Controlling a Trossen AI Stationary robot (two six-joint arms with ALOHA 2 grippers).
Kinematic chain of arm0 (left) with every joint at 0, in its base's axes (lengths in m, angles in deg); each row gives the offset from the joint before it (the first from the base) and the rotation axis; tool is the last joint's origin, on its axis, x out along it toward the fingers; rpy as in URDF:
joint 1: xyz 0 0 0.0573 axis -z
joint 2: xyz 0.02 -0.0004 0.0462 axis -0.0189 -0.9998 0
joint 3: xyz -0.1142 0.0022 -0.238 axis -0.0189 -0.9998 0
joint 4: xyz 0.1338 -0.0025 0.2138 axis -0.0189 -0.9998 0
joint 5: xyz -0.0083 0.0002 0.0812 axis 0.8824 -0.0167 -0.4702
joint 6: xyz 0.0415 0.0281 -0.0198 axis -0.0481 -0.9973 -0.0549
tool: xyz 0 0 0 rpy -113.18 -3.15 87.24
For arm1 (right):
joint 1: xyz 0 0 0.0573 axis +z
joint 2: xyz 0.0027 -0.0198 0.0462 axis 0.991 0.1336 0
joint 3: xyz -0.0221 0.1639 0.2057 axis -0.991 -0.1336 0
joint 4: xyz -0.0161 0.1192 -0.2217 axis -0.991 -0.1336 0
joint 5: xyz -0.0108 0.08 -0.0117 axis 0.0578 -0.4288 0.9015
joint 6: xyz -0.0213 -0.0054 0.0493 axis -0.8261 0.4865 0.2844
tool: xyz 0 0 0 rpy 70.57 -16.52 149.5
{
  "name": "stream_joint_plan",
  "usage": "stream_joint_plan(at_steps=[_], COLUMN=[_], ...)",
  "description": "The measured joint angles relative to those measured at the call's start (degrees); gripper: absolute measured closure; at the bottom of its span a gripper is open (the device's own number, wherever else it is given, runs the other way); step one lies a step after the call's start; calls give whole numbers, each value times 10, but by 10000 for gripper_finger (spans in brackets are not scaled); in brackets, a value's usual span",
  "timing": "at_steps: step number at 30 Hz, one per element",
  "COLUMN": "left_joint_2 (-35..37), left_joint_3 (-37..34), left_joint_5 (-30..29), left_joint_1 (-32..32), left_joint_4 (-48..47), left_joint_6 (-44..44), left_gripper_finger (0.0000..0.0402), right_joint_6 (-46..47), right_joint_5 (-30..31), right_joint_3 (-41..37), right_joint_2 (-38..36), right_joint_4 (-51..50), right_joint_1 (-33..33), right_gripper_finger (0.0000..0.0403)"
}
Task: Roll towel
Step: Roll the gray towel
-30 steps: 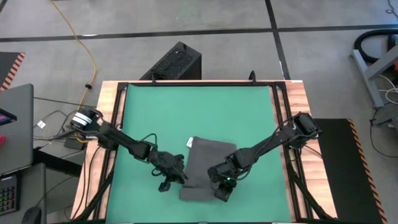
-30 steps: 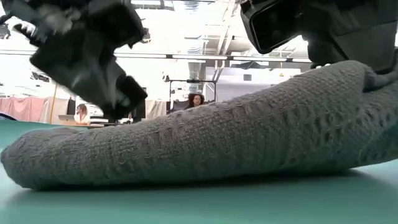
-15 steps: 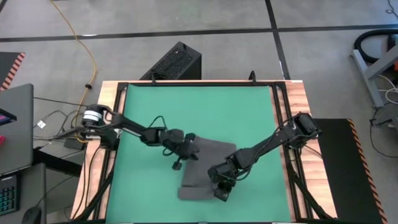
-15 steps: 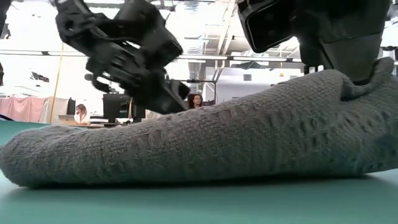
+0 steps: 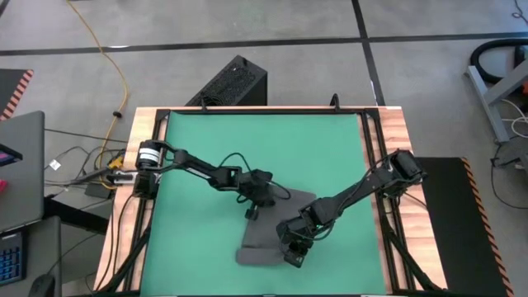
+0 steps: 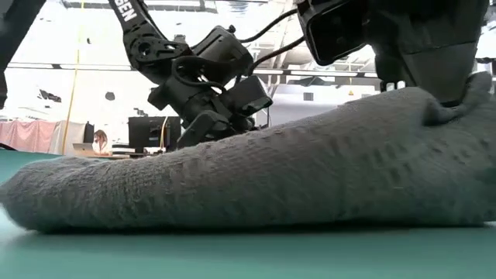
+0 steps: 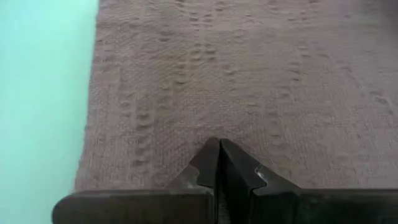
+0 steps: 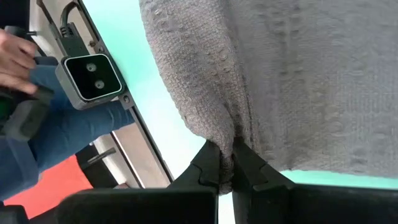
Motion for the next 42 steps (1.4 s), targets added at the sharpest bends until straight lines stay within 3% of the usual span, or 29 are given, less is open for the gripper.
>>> stream_joint_plan(at_steps=[11,23,42], left_joint_2=[-2,1,2], left_joint_3=[1,-19,-38], left_joint_5=[7,9,2], left_joint_1=[12,62,63], left_joint_4=[-58,-65,-36], left_joint_6=[73,163,262], left_gripper_finger=[401,401,401], right_joint_6=[30,43,77], right_joint_5=[14,8,-68], right_joint_3=[0,0,0], right_joint_2=[0,0,0], right_joint_4=[-19,-44,-45], right_joint_1=[36,27,46], right_gripper_finger=[377,377,377])
